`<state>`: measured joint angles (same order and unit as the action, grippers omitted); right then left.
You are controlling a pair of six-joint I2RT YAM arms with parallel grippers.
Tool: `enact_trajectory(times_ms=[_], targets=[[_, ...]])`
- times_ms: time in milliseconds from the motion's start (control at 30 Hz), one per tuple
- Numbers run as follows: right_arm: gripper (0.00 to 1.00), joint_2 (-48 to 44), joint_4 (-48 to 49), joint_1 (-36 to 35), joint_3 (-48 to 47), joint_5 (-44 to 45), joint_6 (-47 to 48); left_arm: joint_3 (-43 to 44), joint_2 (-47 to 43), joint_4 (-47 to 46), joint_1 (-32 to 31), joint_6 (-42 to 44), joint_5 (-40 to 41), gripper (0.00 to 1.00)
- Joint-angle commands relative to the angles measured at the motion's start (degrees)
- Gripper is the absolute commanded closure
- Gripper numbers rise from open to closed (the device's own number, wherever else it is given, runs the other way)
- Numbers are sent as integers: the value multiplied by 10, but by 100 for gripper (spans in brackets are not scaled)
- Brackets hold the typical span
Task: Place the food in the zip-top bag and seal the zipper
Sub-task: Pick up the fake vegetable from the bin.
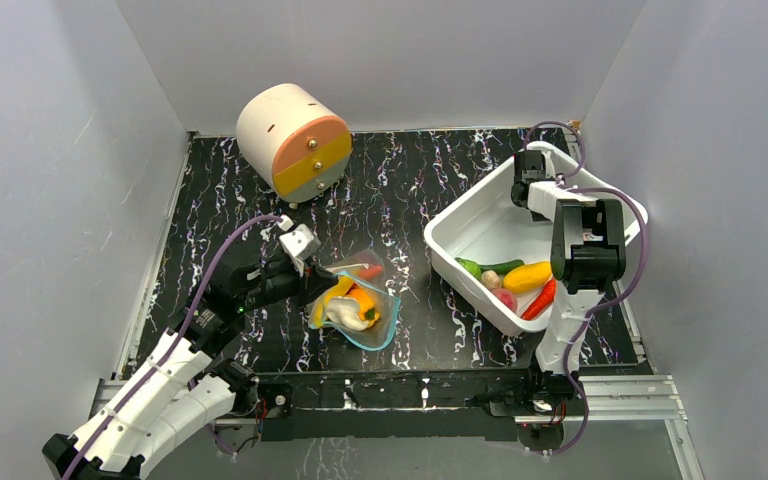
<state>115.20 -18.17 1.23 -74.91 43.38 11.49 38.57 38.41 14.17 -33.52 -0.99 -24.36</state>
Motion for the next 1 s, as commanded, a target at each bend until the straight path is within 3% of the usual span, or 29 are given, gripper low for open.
enact_trajectory(times_ms=[0,600,700,767,867,967], targets=[[61,-1,2,3,-34,-31,8,0,-5,-3,-3,8,5,100],[65,-29,-92,-33,-87,-16,-63,2,2,-3,-3,9,4,100],[65,-49,-131,-51,-77,-18,-120,2,0,-3,-3,9,7,100],[64,-68,-203,-57,-83,-10,-216,1,-1,-4,-3,9,8,100],[55,-93,-271,-59,-79,-5,-345,1,3,-4,-2,8,4,100],[49,-143,-271,-59,-17,-40,-455,2,1,-4,-3,8,3,100]])
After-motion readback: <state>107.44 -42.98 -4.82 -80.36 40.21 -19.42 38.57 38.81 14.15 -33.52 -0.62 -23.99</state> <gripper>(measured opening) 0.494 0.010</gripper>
